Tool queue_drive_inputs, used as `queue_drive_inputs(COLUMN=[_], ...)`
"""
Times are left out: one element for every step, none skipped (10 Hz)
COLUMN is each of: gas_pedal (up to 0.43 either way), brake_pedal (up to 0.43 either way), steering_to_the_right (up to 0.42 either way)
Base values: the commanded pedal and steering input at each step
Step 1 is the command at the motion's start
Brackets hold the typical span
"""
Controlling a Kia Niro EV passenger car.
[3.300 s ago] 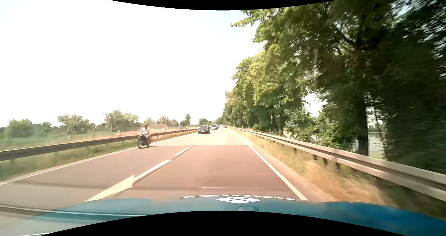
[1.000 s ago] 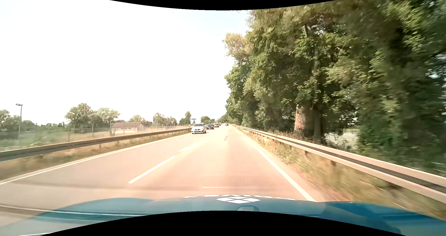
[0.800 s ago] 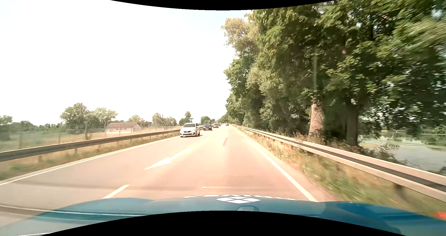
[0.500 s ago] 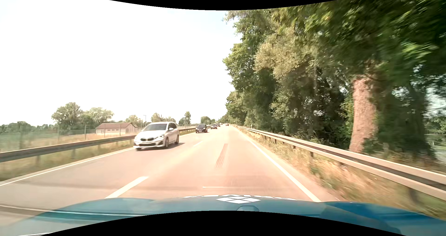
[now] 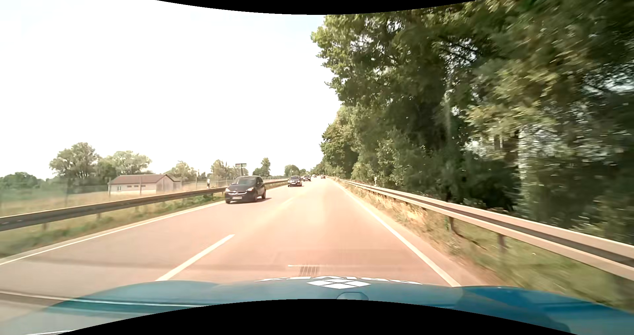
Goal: Follow the waypoints while adhering to traffic rules and regulations
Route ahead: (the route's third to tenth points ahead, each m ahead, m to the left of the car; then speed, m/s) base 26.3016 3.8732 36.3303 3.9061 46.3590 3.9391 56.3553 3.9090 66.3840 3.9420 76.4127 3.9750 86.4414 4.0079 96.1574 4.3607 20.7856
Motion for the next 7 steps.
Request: queue_drive_inputs(gas_pedal=[0.197, 0.189, 0.189, 0.189, 0.189, 0.189, 0.177], brake_pedal=[0.0, 0.0, 0.0, 0.0, 0.0, 0.0, 0.0], steering_to_the_right=[-0.002, -0.002, -0.002, -0.002, -0.001, -0.001, -0.001])
